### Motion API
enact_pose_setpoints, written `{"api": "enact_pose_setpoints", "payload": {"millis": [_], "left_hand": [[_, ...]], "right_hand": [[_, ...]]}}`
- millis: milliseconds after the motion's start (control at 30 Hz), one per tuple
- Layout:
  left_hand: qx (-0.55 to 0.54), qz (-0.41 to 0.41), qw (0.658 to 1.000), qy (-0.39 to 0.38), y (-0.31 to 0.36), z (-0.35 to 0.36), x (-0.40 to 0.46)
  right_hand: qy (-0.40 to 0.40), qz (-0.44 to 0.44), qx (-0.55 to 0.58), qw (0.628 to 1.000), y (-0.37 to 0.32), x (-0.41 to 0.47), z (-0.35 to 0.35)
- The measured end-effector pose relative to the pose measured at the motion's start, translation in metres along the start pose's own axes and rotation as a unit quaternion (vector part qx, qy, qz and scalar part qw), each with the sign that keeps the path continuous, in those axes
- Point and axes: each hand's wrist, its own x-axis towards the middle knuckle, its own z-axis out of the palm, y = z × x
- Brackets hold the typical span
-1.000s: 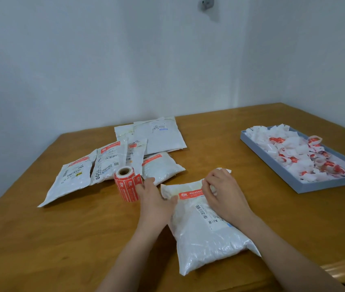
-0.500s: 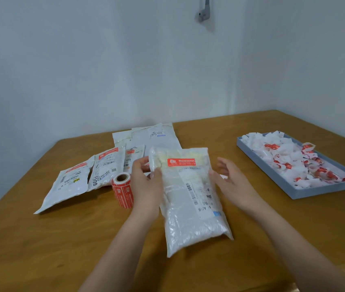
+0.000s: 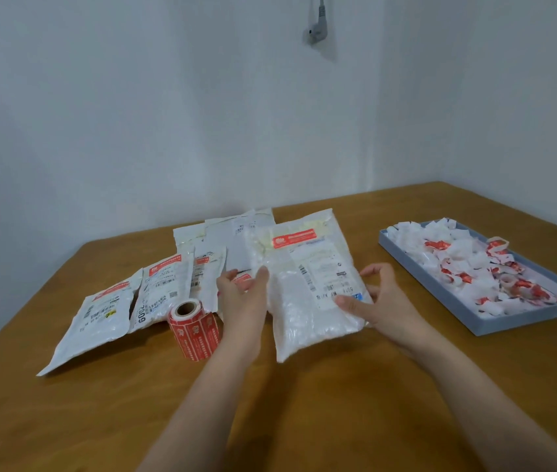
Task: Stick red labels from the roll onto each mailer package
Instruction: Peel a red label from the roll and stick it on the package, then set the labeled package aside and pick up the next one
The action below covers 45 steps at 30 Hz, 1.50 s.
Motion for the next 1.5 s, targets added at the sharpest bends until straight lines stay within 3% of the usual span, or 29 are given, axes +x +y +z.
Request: {"api": "enact_pose_setpoints", "payload": {"millis": [100,200,300,433,567,800,1000,1233,1367,1500], "left_hand": [[0.070,0.022,0.995,-0.066,-0.008,0.008,-0.002],[0.105,0.057,0.989,-0.090,-0.016,0.016,0.004],[0.110,0.065,0.989,-0.077,-0.014,0.028,0.014],[0.158,0.084,0.981,-0.077,-0.015,0.046,0.034],[0.185,0.082,0.977,-0.068,-0.021,0.058,0.056],[0.180,0.052,0.982,-0.008,-0.031,0.064,0.096],[0.152,0.023,0.988,0.019,-0.033,0.067,0.117],[0.152,0.022,0.988,0.014,-0.035,0.069,0.118],[0.152,0.023,0.988,0.007,-0.032,0.067,0.112],[0.144,0.037,0.989,0.027,-0.032,0.061,0.109]], "right_hand": [[0.076,-0.008,-0.022,0.997,0.001,0.016,-0.003],[0.080,-0.005,-0.030,0.996,-0.002,0.028,-0.003],[0.092,-0.010,-0.030,0.995,-0.006,0.042,-0.005],[0.187,-0.030,-0.050,0.981,-0.003,0.073,-0.011],[0.233,-0.032,-0.016,0.972,0.006,0.108,-0.013],[0.246,0.015,0.021,0.969,0.027,0.173,-0.014],[0.242,0.004,0.012,0.970,0.033,0.213,-0.011],[0.213,0.007,-0.138,0.967,0.040,0.227,-0.008],[0.260,0.020,-0.276,0.925,0.033,0.219,-0.005],[0.273,-0.034,-0.310,0.910,0.018,0.206,0.004]]}}
